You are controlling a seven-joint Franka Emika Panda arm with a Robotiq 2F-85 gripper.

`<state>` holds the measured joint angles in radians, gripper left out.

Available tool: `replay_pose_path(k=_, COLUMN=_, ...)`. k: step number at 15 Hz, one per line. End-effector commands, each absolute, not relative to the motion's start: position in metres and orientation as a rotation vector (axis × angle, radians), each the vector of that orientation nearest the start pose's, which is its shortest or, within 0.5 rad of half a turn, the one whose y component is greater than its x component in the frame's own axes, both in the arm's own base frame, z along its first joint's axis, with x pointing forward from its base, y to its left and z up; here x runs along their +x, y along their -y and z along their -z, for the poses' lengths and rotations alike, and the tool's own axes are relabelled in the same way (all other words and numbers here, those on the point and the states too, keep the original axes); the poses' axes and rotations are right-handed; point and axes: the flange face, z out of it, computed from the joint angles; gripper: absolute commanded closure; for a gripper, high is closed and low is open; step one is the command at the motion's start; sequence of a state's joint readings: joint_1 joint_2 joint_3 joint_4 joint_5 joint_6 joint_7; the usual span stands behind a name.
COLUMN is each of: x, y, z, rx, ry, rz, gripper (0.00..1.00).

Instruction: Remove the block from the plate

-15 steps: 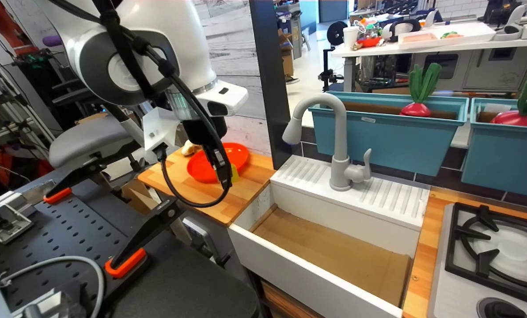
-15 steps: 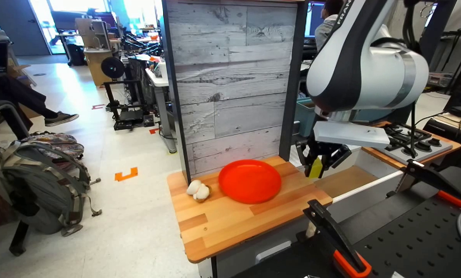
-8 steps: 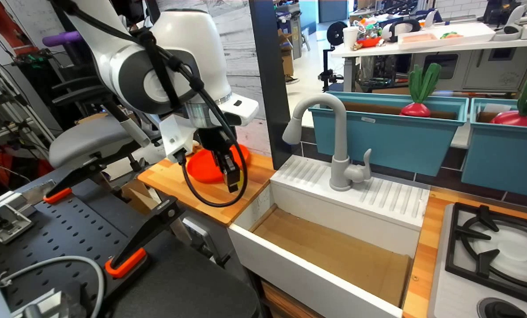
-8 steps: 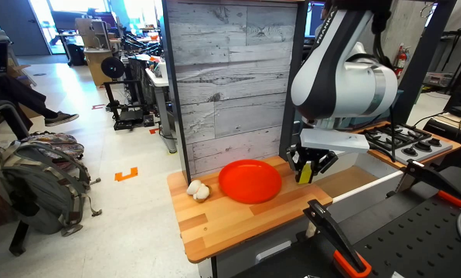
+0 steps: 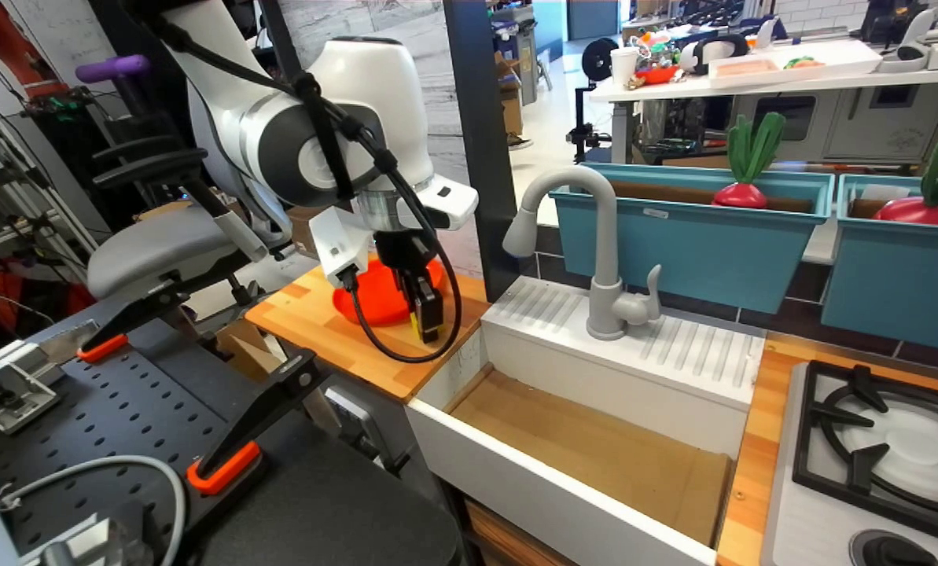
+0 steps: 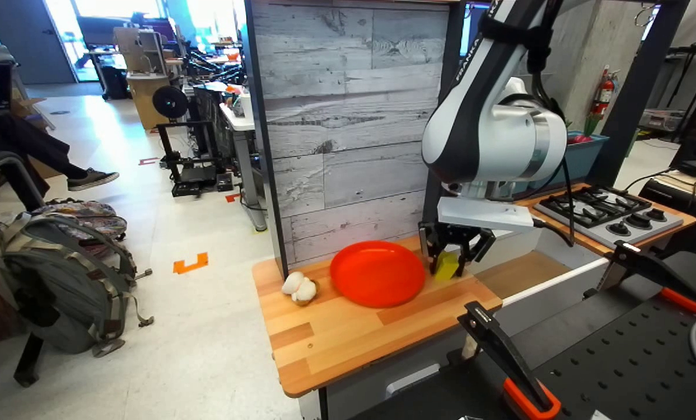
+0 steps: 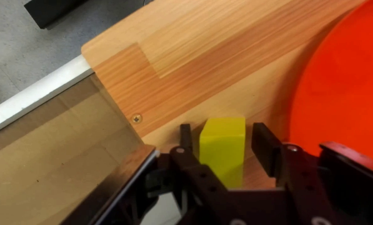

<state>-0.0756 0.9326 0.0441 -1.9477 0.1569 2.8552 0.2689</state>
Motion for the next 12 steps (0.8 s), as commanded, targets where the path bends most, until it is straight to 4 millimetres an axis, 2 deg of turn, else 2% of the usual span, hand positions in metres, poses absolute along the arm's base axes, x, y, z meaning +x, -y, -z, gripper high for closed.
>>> replay_pose_path(k=1, x=0.57, y=0.025, z=0.002, rx=-2.952, ry=-0.725, rz=-0.053, gripper=0.15)
replay_pose_path(k=3, x=0.562, y=0.022, z=-0.007, rx=-2.96, ry=-0.726, rz=-0.004, gripper=0.01)
replay_pose_path(k=8, x=0.516, y=0.01, z=-0.06, rx=-2.969, ry=-0.707, rz=0.252, gripper=0.0)
replay_pose_path(k=10, x=0.501, y=-0.003, z=-0.079, rx=-2.986, ry=-0.676, rz=0.276, gripper=0.0)
replay_pose_path(k=11, x=0.524, y=0.008, z=-0.05, rx=-2.978, ry=-0.681, rz=0.237, gripper=0.0)
replay_pose_path(k=12, x=0.516, y=0.002, z=-0.06, rx=-2.983, ry=-0.666, rz=0.244, gripper=0.0)
